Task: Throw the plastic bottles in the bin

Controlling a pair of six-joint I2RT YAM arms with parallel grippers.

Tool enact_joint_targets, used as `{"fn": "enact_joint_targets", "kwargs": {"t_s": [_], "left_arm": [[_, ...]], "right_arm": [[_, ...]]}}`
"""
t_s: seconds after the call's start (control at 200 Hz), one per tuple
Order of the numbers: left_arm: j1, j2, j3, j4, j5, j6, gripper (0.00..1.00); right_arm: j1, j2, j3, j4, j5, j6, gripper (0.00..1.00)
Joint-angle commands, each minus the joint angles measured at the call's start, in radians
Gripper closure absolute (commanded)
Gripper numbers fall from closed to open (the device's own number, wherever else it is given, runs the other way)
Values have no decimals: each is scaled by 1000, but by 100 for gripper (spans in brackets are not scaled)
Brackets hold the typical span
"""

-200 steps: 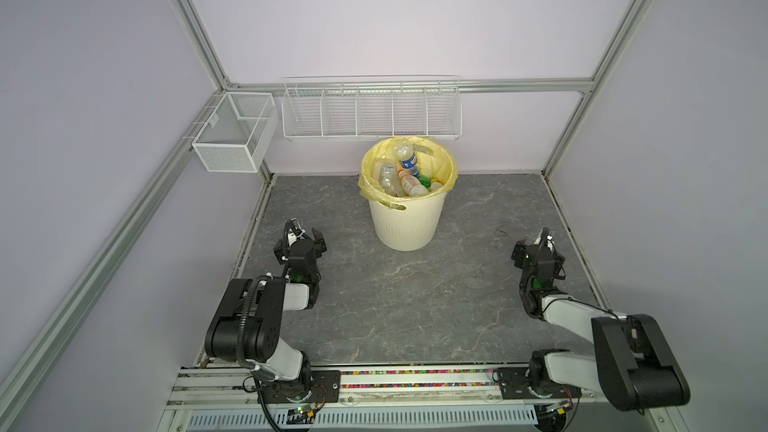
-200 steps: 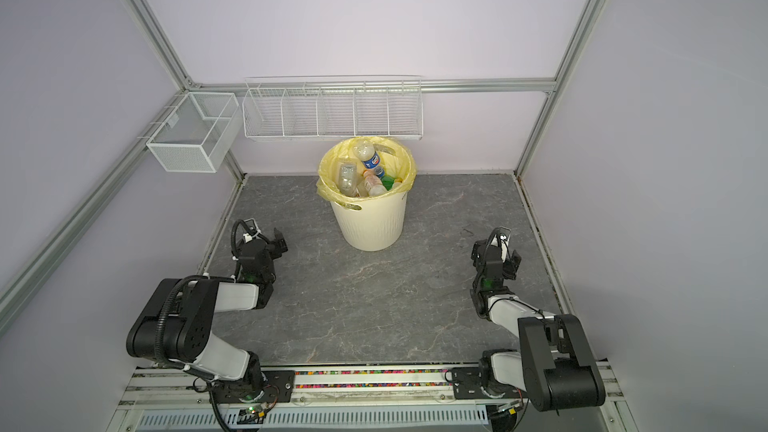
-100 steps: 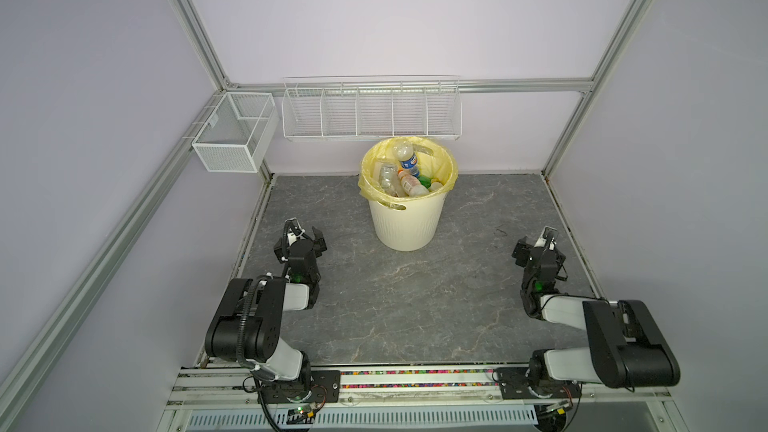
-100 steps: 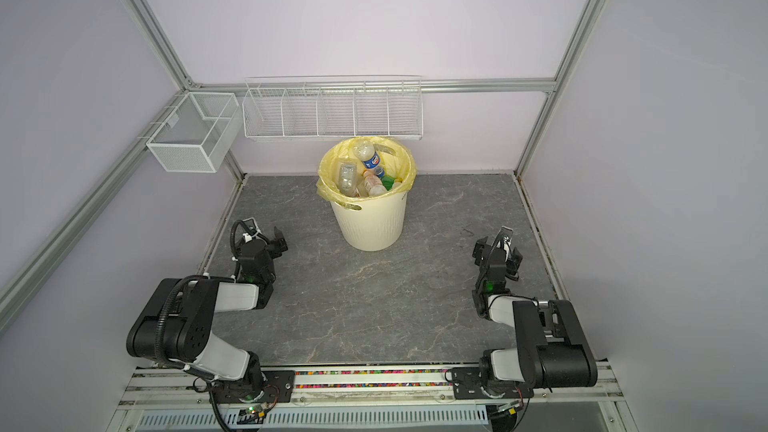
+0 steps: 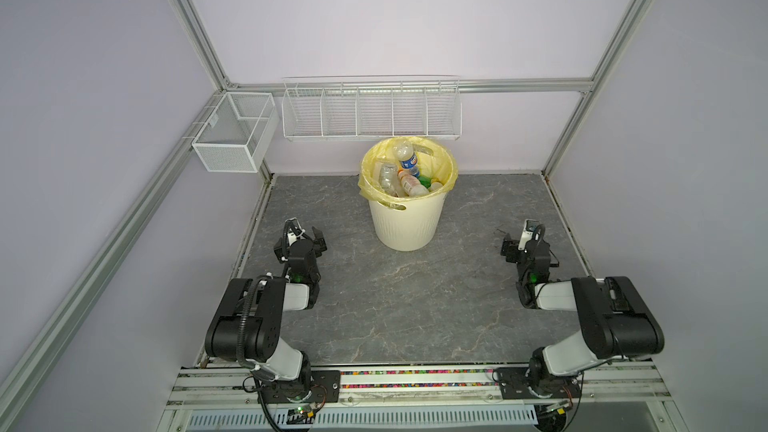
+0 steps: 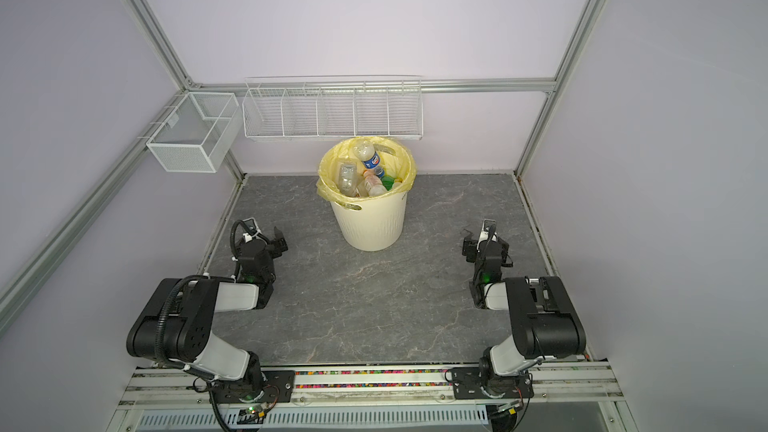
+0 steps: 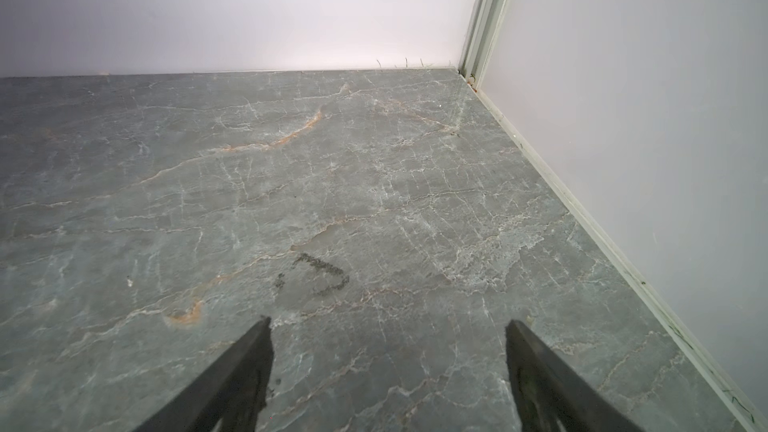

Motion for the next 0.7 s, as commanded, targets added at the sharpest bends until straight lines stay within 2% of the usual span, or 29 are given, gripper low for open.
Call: {"fn": "enact_joint_targets", "kwargs": {"t_s": [0.0,0.695], "left_arm": [[5,7,-9,28,6,15,1],[5,7,-9,28,7,15,1]], "right_arm": [[2,-7,4,-3,-10,-27,11],[2,-13,5,-17,-14,-23,11]]}}
